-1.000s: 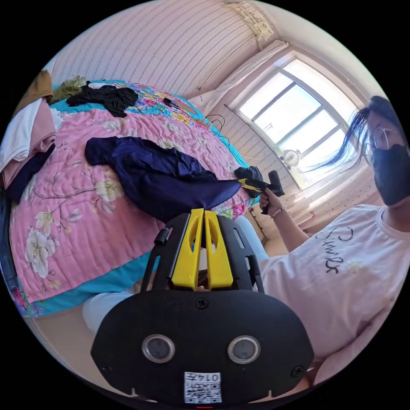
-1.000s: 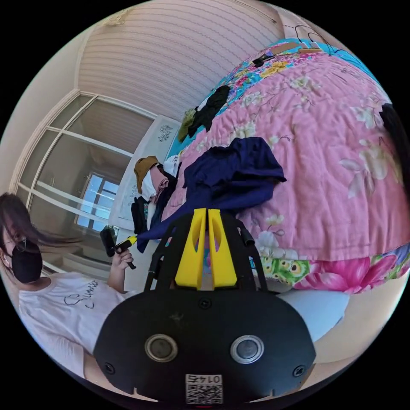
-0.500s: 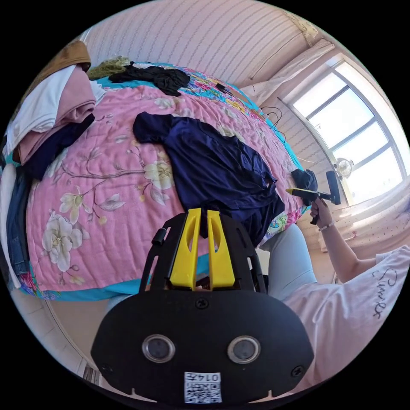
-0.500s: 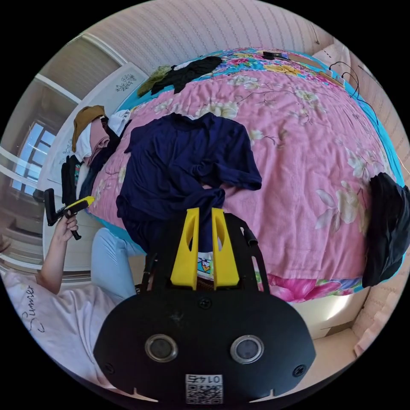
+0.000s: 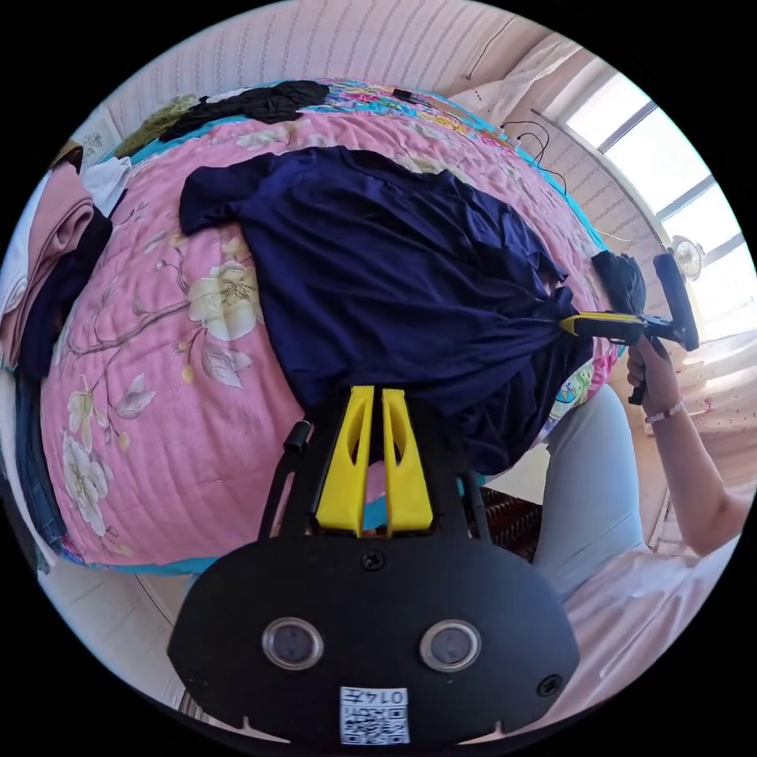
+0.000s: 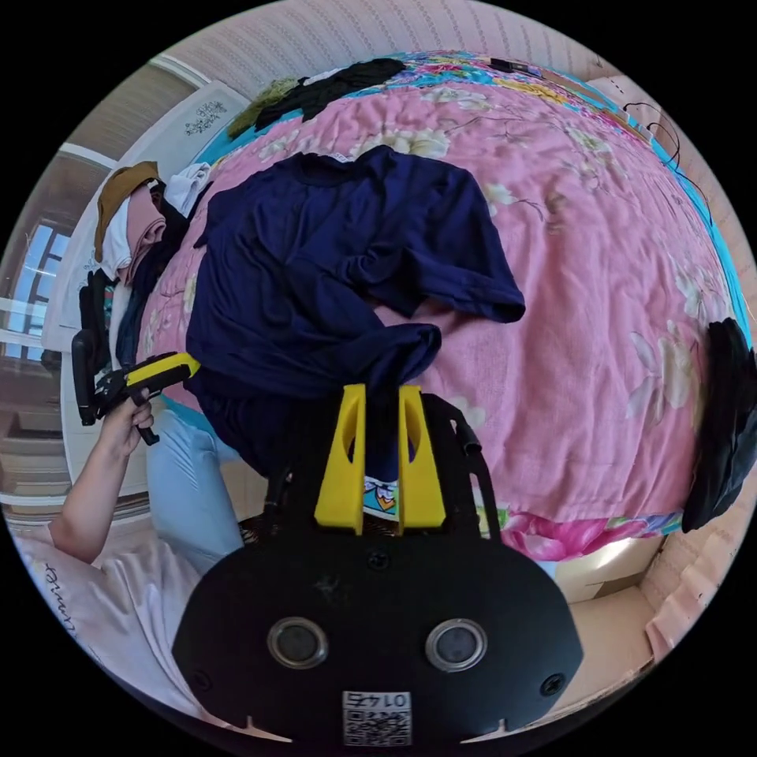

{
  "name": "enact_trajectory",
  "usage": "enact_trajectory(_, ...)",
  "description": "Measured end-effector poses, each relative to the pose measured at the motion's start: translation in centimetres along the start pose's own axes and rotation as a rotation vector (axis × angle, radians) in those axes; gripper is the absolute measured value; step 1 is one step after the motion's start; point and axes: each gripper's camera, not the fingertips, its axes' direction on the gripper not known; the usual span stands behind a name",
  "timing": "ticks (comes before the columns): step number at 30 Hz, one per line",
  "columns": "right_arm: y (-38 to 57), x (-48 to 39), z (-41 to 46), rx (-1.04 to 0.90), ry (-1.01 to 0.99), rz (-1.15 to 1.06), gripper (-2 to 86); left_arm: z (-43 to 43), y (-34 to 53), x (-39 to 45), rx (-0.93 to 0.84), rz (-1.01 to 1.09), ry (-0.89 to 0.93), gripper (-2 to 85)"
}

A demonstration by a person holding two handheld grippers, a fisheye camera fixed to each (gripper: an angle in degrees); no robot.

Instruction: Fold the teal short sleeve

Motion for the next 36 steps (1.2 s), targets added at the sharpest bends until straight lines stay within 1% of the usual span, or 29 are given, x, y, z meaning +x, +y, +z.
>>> enact_trajectory(4,2.9,0.4,-2.4,0.058,-0.028,-0.032,1.5,-3.6,2.7,-0.5,0.051,0.031,0.050,-0.8)
enact_trajectory(6,4.5,0.7,-3.1,0.071,0.021,-0.011,0.6,-4.8,4.4,-0.9,0.047,0.032,0.039,-0.9)
enact_trajectory(10,7.7,0.7,-2.7,0.051,0.065,-0.004,-0.1,-6.1,8.2,-2.2,0.043,-0.030,0.122,-1.0)
enact_trajectory(13,8.9,-0.2,-1.5,0.033,0.035,0.003,0.1,-6.0,9.8,-2.7,0.044,-0.076,0.134,-1.0)
enact_trajectory(15,9.2,-1.8,-0.9,0.057,-0.005,-0.036,0.6,-5.6,10.0,-2.7,0.039,-0.087,0.141,-1.0)
enact_trajectory(17,9.4,-5.4,0.3,0.081,-0.060,-0.144,2.0,-5.4,9.8,-2.6,0.042,-0.092,0.142,-1.0)
enact_trajectory(19,9.3,-8.7,1.5,0.081,-0.059,-0.229,4.5,-5.6,9.5,-2.5,0.056,-0.089,0.145,-1.0)
enact_trajectory(21,8.9,-11.6,3.2,0.059,0.011,-0.304,7.8,-6.1,9.2,-2.5,0.079,-0.082,0.145,-1.0)
enact_trajectory(22,8.5,-13.1,4.4,0.061,0.097,-0.326,9.4,-6.5,9.0,-2.5,0.091,-0.077,0.139,-1.0)
enact_trajectory(23,8.0,-13.9,5.7,0.058,0.185,-0.330,9.3,-6.9,8.8,-2.6,0.105,-0.074,0.129,-1.0)
enact_trajectory(24,7.7,-14.2,6.4,0.049,0.221,-0.327,9.3,-7.1,8.7,-2.7,0.114,-0.074,0.125,-1.0)
enact_trajectory(25,6.9,-14.2,7.5,0.000,0.291,-0.312,4.6,-7.6,8.4,-2.9,0.126,-0.071,0.120,-1.0)
enact_trajectory(26,6.2,-14.0,7.6,-0.024,0.304,-0.303,1.8,-8.1,8.1,-3.2,0.137,-0.070,0.111,-1.0)
enact_trajectory(28,5.5,-13.3,5.7,0.026,0.262,-0.274,0.9,-8.8,7.6,-3.6,0.157,-0.062,0.091,-1.0)
enact_trajectory(29,5.1,-12.6,4.3,0.073,0.246,-0.236,0.4,-9.1,7.3,-3.8,0.165,-0.058,0.084,-1.0)
enact_trajectory(32,3.5,-10.1,2.2,0.132,0.181,-0.142,-0.1,-9.0,6.3,-4.5,0.164,-0.063,0.089,-1.0)
enact_trajectory(35,2.7,-8.7,1.5,0.166,0.240,-0.026,0.0,-8.1,5.6,-4.8,0.141,-0.075,0.068,-1.0)
enact_trajectory(36,2.7,-8.7,1.4,0.163,0.229,-0.020,0.1,-7.9,5.5,-4.9,0.135,-0.081,0.073,-1.0)
